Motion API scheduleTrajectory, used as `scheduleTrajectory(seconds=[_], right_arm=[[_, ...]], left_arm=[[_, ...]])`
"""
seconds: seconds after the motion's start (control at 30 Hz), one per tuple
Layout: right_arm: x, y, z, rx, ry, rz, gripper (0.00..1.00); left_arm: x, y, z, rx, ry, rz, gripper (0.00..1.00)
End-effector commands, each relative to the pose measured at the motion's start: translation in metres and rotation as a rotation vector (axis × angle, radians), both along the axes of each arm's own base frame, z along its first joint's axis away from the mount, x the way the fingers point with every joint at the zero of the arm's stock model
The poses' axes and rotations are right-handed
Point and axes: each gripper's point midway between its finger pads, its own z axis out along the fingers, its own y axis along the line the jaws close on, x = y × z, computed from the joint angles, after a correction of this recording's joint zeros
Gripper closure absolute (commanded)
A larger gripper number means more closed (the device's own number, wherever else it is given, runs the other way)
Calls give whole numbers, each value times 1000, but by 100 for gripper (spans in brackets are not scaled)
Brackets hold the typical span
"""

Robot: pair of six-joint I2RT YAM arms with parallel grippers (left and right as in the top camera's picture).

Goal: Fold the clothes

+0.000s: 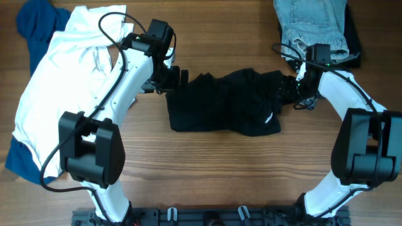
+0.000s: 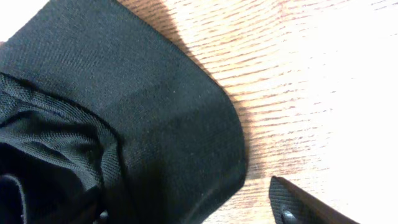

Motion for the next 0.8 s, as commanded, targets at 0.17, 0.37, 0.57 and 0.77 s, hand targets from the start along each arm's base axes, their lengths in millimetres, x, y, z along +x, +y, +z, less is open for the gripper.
scheduleTrajectory(seconds=[0.17, 0.37, 0.57, 0.77], right_arm=[[-4, 24, -6, 146, -7, 87, 96], [10, -11, 65, 206, -145, 82, 96], [12, 13, 149, 198, -265, 277, 96], [13, 151, 152, 240, -304, 617, 96]], left_arm=[[6, 19, 9, 54, -35, 12, 0], [6, 65, 8, 65, 11, 127, 0], [12, 104, 8, 65, 13, 230, 0], [20, 138, 9, 60, -14, 319, 0]])
